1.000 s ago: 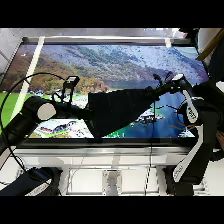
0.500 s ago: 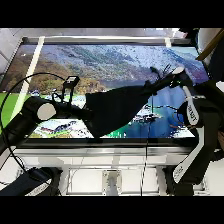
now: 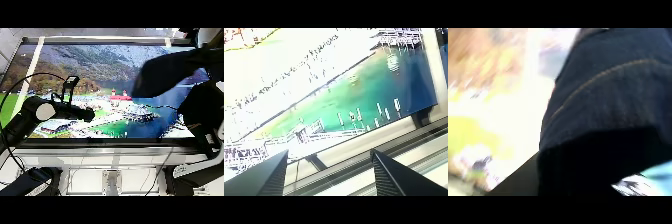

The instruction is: Fold the clothes and pants, and hang the long-sleeved shirts on hangers.

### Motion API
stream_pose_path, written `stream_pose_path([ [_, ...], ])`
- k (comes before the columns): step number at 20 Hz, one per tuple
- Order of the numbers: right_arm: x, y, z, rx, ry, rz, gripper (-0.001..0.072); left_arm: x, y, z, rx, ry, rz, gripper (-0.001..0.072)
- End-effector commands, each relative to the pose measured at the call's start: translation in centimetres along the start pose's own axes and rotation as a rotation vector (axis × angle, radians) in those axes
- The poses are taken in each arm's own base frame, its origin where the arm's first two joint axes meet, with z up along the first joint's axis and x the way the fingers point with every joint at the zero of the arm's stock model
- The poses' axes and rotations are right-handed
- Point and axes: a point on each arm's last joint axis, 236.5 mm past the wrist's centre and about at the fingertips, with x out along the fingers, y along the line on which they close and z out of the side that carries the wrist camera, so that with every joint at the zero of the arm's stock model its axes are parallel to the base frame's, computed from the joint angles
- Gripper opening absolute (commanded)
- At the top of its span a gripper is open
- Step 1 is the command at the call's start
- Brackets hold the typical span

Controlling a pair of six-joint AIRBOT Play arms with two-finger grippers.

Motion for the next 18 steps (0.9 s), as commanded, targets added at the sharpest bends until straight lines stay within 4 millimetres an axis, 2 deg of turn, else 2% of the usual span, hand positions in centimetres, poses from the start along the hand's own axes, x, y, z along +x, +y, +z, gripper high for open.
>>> stream_pose_path([
  [1,-10.7,-2.6,-0.1,0.11,-0.193,-0.19,0.0017,-0.1,-0.1,0.0,0.001,-0.002,-0.002,0.058],
  [3,-15.7,-3.8,-1.0,0.16,-0.282,-0.273,0.0017,-0.1,-0.2,0.0,-0.002,-0.001,-0.008,0.058],
  [4,-17.7,-4.8,-2.1,0.191,-0.294,-0.332,0.0017,-0.1,-0.4,0.0,-0.006,0.001,-0.015,0.0581],
  [5,-19.1,-6.2,-3.7,0.232,-0.278,-0.402,0.0017,-0.1,-0.5,-0.1,-0.009,0.002,-0.021,0.058],
  [8,-23.7,-12.2,-8.9,0.42,-0.228,-0.672,0.0017,-0.1,-1.0,-0.1,-0.02,0.005,-0.042,0.0581],
  [10,-25.9,-15.1,-11.9,0.529,-0.207,-0.79,0.0017,-0.2,-1.5,-0.2,-0.029,0.006,-0.061,0.0581],
  [14,-28.9,-18.9,-16.3,0.678,-0.151,-0.957,0.0016,-0.2,-1.6,-0.2,-0.031,0.007,-0.064,0.058],
  [16,-28.9,-19.9,-17.8,0.722,-0.118,-0.973,0.0019,-0.2,-1.5,-0.2,-0.031,0.007,-0.064,0.058],
  [17,-28.6,-20.0,-18.0,0.73,-0.11,-0.965,0.0065,-0.2,-1.5,-0.2,-0.031,0.007,-0.064,0.0581],
  [18,-28.4,-19.9,-17.9,0.736,-0.114,-0.955,0.0253,-0.2,-1.5,-0.2,-0.031,0.007,-0.064,0.0581],
])
